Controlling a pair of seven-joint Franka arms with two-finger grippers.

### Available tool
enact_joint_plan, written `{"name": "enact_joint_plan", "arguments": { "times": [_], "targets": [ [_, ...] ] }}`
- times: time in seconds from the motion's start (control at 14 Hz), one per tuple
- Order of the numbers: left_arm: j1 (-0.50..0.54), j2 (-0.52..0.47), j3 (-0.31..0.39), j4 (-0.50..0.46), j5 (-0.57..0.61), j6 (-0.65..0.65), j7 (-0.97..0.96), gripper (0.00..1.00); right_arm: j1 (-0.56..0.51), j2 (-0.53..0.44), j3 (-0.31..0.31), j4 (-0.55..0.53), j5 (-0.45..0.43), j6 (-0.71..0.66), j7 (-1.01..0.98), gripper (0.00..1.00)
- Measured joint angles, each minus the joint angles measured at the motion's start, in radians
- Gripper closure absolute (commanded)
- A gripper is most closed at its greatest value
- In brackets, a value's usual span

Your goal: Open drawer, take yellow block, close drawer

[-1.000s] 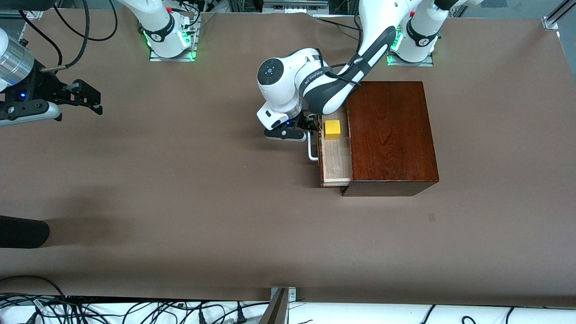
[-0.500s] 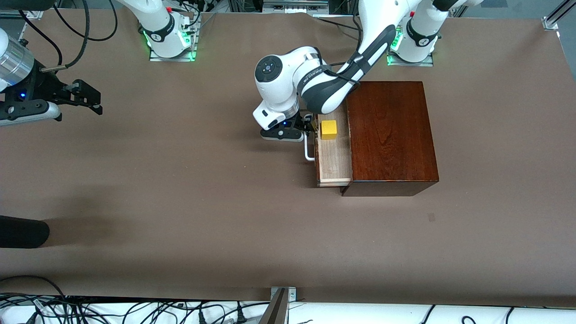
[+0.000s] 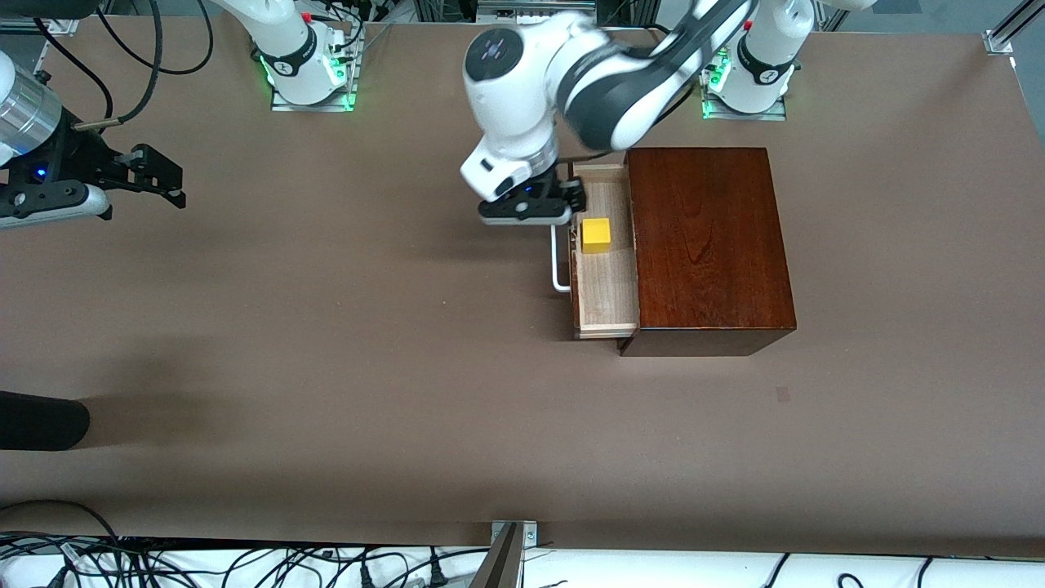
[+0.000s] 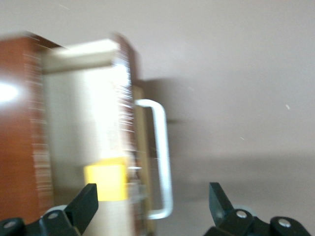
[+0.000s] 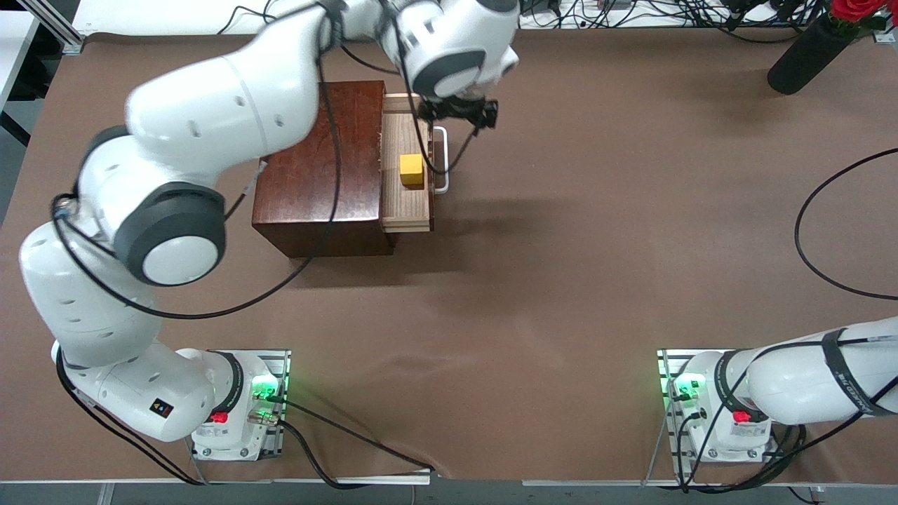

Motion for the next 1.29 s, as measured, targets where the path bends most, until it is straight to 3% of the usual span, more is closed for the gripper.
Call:
{"name": "enact_joint_plan", "arguments": {
  "times": [0.29,0.57,0.86,1.07,1.29],
  "targets": [
    [0.205,-0.160,0.007,0.000,-0.125,-0.130,0.172,0.00,0.000,0.000,0.000,0.000,0.000,0.000,0.000,0.00],
    [0.433,-0.233,0.037,-0.005,-0.265,-0.208,0.438,0.00,0.000,0.000,0.000,0.001,0.000,0.000,0.000,0.00],
    [0.452,-0.350,0.230,-0.109,-0.305,-0.214,0.765,0.00,0.010,0.000,0.014,0.017,0.003,0.000,0.000,0.00],
    [0.433,-0.440,0.364,-0.201,-0.306,-0.053,0.821,0.00,0.028,0.031,0.081,0.018,0.008,0.000,-0.001,0.00],
    [0.409,-0.503,0.415,-0.290,-0.306,-0.051,0.821,0.00,0.069,0.069,0.144,0.037,0.010,0.003,-0.001,0.00]
  ]
}}
